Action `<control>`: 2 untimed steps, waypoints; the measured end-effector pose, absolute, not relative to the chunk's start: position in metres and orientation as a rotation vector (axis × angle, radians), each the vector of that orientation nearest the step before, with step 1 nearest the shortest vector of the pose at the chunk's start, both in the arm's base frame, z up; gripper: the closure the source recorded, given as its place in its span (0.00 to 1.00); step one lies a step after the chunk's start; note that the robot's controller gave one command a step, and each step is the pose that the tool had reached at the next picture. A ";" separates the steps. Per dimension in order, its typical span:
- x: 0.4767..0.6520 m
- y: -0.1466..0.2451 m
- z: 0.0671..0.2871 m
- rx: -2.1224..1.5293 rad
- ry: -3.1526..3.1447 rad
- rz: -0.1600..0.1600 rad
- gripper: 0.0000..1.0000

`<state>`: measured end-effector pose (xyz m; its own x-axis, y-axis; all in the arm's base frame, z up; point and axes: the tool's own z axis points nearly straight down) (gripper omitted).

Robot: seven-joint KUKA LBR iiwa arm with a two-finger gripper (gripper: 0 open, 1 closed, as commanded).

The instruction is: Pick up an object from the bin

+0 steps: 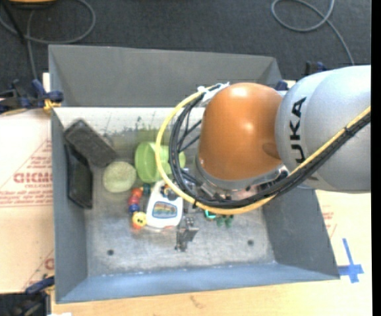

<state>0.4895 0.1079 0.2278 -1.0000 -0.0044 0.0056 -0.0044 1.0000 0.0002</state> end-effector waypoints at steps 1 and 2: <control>0.491 0.107 0.232 0.001 -3.144 -0.002 0.00; 0.518 0.094 0.173 0.169 -3.144 0.000 0.00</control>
Offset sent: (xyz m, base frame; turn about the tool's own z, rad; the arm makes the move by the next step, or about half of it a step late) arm 0.0690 -0.0344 -0.1578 -0.2794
